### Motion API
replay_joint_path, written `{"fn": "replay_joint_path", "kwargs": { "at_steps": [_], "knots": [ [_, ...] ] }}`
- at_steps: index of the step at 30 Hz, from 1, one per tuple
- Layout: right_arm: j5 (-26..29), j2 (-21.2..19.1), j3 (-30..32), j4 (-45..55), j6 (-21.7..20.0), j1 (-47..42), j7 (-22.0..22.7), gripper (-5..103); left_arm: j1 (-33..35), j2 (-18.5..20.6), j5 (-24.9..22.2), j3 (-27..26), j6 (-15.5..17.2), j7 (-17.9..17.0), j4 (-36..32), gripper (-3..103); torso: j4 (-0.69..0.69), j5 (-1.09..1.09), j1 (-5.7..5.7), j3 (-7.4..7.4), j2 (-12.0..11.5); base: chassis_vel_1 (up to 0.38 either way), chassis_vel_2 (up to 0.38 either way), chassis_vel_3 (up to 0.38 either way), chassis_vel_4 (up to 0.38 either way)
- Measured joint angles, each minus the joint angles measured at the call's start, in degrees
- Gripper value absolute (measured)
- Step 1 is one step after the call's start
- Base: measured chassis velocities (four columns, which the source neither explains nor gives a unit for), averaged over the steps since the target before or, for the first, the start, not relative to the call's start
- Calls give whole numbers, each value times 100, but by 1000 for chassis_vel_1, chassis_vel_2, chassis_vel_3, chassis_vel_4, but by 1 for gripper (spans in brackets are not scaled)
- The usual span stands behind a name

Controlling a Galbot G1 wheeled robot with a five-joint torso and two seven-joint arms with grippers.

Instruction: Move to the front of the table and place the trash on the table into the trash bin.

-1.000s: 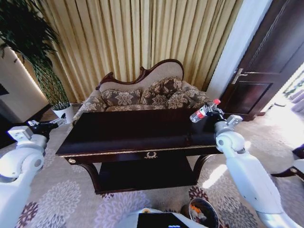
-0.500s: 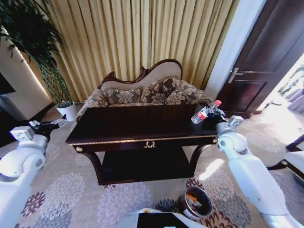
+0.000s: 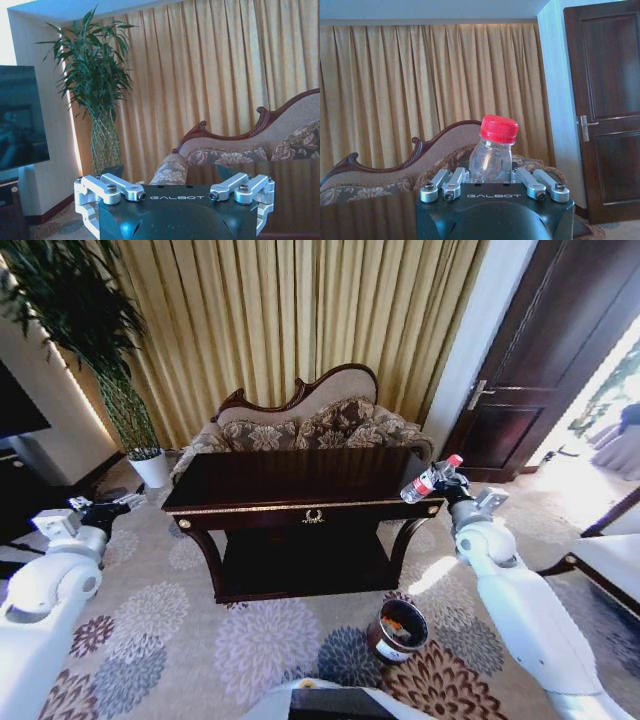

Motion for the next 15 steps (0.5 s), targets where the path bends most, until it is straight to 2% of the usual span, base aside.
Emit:
{"fn": "replay_joint_path", "kwargs": {
  "at_steps": [11, 15],
  "knots": [
    [-147, 122, -85, -112, 89, -60, -30, 32, 8, -59, 13, 3, -37, 9, 34, 100, -1, -1, -1, -1, 1, 187, -198, -193, 181],
    [-363, 305, -227, -246, 158, -120, -111, 32, 34, -154, 74, 7, -58, 26, 35, 100, 0, -2, -5, -3, 5, 86, -85, -81, 118]
  ]
}}
